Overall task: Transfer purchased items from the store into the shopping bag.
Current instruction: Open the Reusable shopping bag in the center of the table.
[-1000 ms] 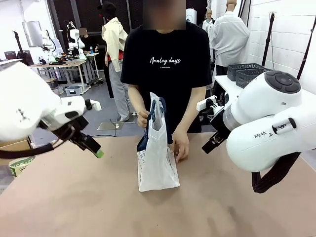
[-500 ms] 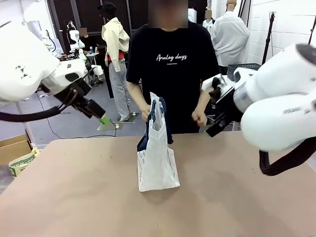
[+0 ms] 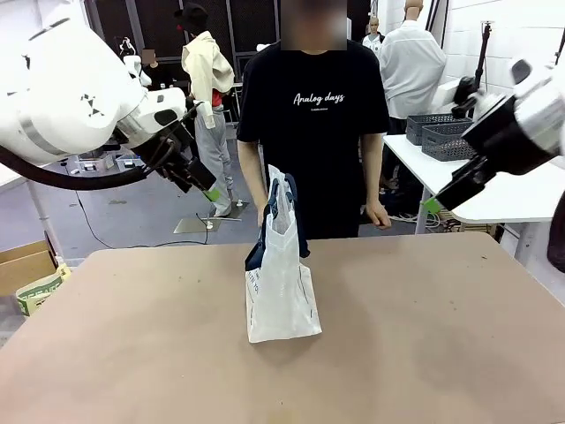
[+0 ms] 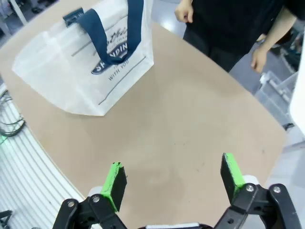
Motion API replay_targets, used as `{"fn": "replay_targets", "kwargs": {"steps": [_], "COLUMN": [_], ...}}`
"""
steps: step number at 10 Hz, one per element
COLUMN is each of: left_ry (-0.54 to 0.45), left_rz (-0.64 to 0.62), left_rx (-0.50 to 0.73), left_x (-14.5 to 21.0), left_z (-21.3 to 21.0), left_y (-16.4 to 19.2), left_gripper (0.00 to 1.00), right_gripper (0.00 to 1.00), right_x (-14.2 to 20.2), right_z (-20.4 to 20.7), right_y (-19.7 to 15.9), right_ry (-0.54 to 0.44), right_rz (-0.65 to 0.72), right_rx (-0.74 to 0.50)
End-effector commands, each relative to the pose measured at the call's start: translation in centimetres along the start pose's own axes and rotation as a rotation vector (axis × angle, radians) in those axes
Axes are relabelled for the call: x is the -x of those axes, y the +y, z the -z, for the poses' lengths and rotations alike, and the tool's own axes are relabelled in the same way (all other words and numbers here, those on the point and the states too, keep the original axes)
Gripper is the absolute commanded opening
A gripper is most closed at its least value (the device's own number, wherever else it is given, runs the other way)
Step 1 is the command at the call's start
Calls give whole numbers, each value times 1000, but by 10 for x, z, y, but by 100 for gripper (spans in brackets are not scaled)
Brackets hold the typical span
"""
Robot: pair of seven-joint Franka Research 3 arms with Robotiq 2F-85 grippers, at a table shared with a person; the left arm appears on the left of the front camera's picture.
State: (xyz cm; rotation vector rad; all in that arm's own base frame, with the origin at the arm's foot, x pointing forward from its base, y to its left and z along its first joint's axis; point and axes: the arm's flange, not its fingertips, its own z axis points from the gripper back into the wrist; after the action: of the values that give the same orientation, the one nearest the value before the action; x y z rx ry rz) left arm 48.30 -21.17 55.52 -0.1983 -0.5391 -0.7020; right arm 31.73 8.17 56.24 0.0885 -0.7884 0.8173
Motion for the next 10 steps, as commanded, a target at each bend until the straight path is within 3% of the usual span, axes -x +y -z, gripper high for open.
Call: {"fn": "replay_targets", "kwargs": {"steps": [1, 10], "left_ry": [-11, -6], "left_rz": [-3, -1], "left_rx": [-2, -10], "left_x": [11, 5], "left_z": [-10, -8], "left_y": [-1, -1], "left_gripper": [100, 100], "right_gripper": [100, 100], "right_x": [-9, -8], "right_z": [32, 30], "right_y": [8, 9], "right_ry": [-4, 10], "right_rz": [-5, -4], "right_rx": [-9, -2]}}
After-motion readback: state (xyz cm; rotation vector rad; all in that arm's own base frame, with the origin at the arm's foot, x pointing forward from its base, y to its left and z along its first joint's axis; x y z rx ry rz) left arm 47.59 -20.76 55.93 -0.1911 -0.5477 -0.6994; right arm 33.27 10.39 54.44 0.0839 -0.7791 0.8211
